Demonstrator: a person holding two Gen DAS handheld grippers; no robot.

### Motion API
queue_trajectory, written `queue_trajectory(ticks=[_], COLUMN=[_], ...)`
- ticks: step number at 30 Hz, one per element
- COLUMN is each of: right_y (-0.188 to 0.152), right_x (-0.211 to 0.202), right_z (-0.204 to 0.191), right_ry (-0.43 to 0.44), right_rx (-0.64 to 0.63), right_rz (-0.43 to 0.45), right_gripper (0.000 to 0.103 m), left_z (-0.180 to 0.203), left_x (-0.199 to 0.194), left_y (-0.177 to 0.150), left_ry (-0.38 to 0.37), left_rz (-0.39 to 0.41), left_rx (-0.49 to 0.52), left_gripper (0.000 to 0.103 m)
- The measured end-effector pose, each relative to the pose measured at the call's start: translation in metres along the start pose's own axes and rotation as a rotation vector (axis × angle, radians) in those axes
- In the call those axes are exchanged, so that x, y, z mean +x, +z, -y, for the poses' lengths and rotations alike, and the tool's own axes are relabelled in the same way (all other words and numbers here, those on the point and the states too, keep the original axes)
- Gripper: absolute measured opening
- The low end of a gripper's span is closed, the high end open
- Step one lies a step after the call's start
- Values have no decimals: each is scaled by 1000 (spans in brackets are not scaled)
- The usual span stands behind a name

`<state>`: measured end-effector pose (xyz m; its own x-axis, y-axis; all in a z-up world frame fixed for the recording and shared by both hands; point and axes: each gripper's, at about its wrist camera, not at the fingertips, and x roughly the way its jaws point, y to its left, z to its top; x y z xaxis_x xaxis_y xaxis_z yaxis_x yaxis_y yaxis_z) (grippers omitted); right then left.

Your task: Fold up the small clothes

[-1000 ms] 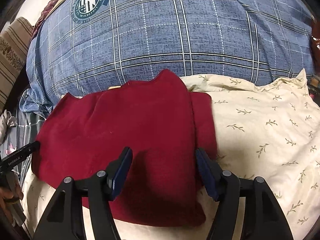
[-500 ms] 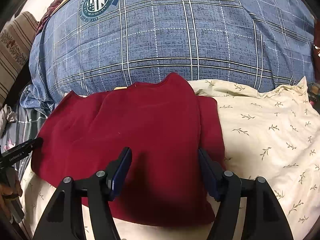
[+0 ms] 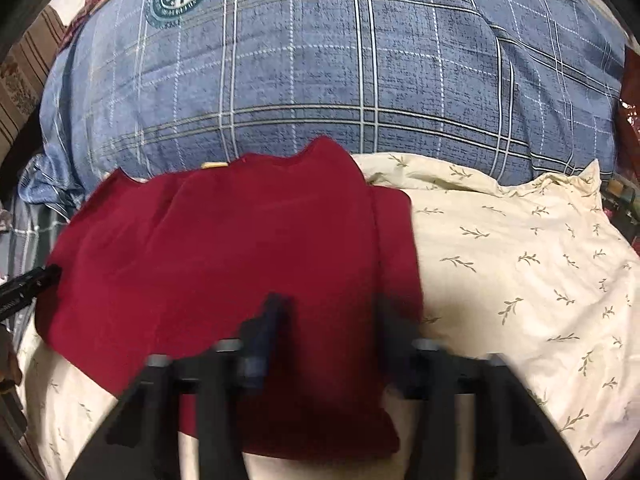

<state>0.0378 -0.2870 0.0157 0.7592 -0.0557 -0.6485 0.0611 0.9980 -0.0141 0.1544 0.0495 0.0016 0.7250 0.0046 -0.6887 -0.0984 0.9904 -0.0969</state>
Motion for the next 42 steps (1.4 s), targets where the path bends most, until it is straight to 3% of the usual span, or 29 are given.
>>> queue_trajectory(ticks=[3, 5, 7, 9, 10, 15, 17, 19, 20, 23, 25, 28, 32, 35, 37, 38, 42], right_y=[2, 3, 4, 7, 10, 34, 42, 47, 47, 49, 50, 42, 41, 45, 49, 52, 62], right_x=[-3, -6, -8, -8, -7, 8, 23, 39, 43, 37, 30, 44, 34, 20, 12, 10, 13], right_z=[7, 11, 15, 18, 19, 19, 22, 25, 25, 28, 32, 36, 27, 21, 16, 13, -17], right_ry=[11, 13, 21, 41, 48, -4, 22, 53, 73, 108, 89, 60, 42, 12, -20, -4, 158], right_rx=[20, 38, 56, 81, 85, 73, 86, 101, 102, 103, 92, 98, 73, 66, 64, 72, 67], right_rz=[7, 17, 29, 48, 46, 27, -15, -71, -81, -57, -21, -63, -40, 8, 31, 43, 24], right_gripper=[16, 16, 22, 45, 49, 51, 50, 39, 10, 7, 7, 7, 7, 15, 29, 44, 47], left_z=[-1, -2, -2, -2, -2, 1, 1, 1, 0, -1, -1, -1, -3, -2, -3, -4, -7], left_x=[1, 1, 1, 3, 4, 7, 8, 9, 9, 9, 9, 10, 9, 8, 7, 7, 5], left_y=[0, 1, 1, 1, 1, 1, 1, 1, 1, 2, 2, 1, 2, 2, 4, 4, 5], left_ry=[-7, -12, -15, -18, -19, -16, -15, -17, -20, -26, -28, -31, -36, -37, -37, -37, -39], left_rz=[-3, -4, -3, -8, -11, -13, -12, -15, -16, -18, -19, -22, -26, -22, -21, -18, -5], left_rx=[-8, -14, -21, -26, -27, -20, -18, -21, -23, -30, -35, -41, -52, -54, -59, -62, -66], left_gripper=[74, 74, 74, 74, 74, 74, 74, 74, 74, 74, 75, 75, 75, 75, 75, 75, 75])
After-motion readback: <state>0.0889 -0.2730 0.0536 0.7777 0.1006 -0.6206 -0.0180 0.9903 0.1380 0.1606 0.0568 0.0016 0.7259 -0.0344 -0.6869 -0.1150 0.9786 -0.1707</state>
